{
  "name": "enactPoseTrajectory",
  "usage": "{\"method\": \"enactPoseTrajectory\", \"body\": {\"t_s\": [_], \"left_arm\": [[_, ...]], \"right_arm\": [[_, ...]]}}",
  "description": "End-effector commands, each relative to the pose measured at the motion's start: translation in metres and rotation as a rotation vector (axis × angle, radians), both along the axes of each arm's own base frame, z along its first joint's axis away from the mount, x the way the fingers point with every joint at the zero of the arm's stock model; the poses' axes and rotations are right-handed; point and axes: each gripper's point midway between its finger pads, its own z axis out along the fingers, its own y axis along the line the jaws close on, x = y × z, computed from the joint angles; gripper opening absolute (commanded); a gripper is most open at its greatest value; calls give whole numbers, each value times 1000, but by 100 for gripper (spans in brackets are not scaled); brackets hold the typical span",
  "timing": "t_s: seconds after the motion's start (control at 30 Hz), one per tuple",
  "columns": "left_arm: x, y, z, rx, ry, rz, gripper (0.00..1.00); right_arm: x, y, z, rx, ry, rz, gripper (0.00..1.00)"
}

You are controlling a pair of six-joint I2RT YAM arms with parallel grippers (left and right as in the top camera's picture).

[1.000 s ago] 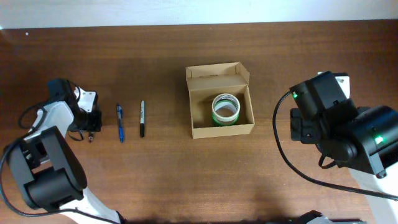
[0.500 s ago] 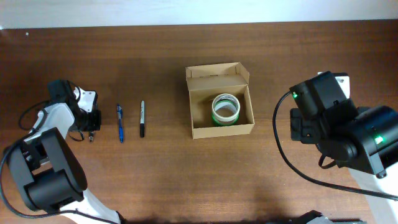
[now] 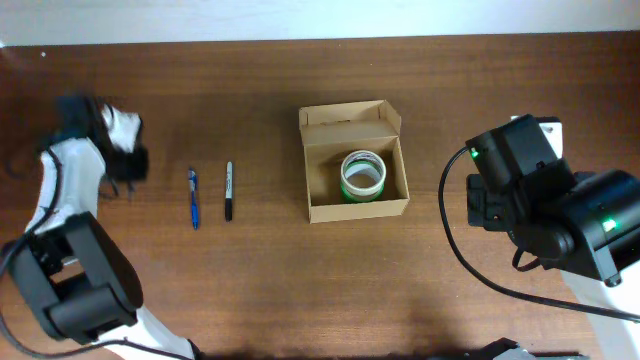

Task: Pack container
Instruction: 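Carry the dark pen with the left gripper over the box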

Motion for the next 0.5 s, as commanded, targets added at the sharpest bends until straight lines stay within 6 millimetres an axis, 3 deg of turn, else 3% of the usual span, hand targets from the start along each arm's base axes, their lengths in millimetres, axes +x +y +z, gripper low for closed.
{"method": "enactPoseTrajectory", "body": {"t_s": [0.0, 0.07, 0.17, 0.27, 0.47], "left_arm": [[37, -22, 92, 82, -216, -97, 2], [55, -43, 116, 102, -286, -153, 2], [79, -88, 137, 140, -378, -289, 1], [98, -150, 147, 164, -454, -447, 1], [96, -279, 146, 160, -518, -736, 2]], "right_arm": [[-2, -3, 1, -2, -6, -17, 99], [-3, -4, 2, 3, -14, -18, 99], [-8, -6, 9, 25, -49, -33, 99], [-14, -9, 27, 63, -121, -37, 99], [-40, -21, 80, 140, -322, -2, 99]]}}
